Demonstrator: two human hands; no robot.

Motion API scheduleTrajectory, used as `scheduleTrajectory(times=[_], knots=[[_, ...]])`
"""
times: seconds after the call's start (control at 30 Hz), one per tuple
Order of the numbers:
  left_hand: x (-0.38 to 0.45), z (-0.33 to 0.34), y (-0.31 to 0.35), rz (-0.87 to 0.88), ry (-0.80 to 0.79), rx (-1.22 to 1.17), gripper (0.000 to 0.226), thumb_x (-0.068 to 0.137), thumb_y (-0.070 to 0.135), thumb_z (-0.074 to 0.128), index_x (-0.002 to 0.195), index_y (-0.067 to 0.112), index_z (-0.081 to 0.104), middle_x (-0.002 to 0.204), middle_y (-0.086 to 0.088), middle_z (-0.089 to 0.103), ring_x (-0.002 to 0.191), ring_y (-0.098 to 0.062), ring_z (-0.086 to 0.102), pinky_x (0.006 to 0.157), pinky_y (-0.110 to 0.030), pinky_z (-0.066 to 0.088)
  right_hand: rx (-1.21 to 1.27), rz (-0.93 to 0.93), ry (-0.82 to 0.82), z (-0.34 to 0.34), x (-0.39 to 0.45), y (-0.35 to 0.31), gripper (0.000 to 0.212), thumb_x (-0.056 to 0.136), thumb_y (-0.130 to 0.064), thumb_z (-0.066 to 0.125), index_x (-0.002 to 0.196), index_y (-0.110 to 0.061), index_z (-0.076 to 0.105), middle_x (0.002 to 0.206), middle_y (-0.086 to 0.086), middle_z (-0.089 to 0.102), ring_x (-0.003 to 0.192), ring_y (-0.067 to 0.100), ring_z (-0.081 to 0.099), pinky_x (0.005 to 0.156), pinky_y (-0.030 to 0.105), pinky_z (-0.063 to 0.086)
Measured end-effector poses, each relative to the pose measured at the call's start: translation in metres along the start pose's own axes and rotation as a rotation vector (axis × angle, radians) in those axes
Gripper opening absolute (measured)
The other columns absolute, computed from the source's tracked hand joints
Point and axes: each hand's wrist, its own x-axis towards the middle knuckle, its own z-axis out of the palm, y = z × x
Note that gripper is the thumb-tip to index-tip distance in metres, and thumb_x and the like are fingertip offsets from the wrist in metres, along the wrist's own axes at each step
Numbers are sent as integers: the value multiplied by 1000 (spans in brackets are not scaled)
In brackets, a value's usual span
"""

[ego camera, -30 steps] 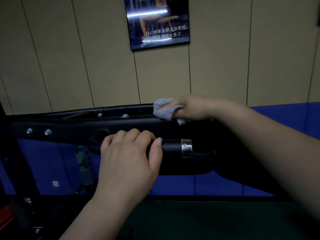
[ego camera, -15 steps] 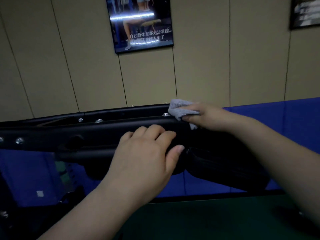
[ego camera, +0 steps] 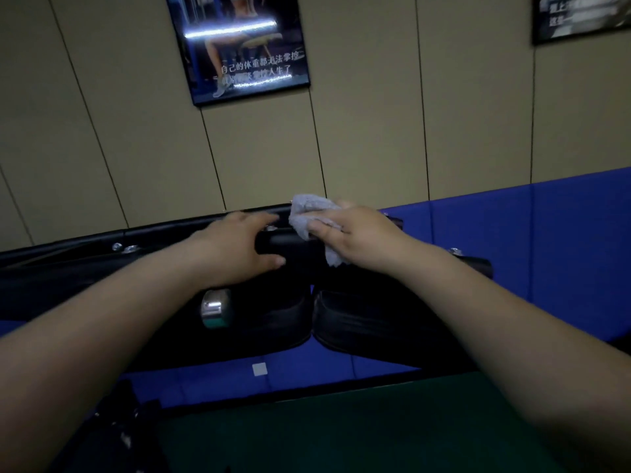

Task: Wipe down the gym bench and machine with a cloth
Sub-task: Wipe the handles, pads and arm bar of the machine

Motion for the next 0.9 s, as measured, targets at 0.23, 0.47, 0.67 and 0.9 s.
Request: scheduleTrajectory(times=[0.23,0.47,0.67,0.9], knots=[[6,11,0,151,1,48,77,82,52,62,144,52,16,143,0,37,128,-27,40,105,-47,36,176,-11,121,-8,-31,39,28,95,-26,55,120,-33,64,103,-12,50,101,6,51,78,13,36],[-2,2,18,384,114,37,66,87,35,63,144,42,30,146,9,36,132,-16,33,111,-26,21,38,170,222,-29,-65,83,27,92,-7,52,106,-19,73,109,-2,57,99,15,55,82,22,44],[-1,2,21,400,108,59,66,88,34,63,144,44,28,145,9,38,130,-16,36,107,-24,22,151,86,275,-31,-49,29,22,94,-20,55,106,-32,69,75,-11,59,65,4,54,55,7,39],[-1,4,16,452,138,-43,65,84,23,69,140,38,39,140,8,46,128,-13,42,110,-25,25,-173,132,347,-1,-64,67,53,72,-16,54,123,-26,63,97,5,44,100,31,45,77,33,35]])
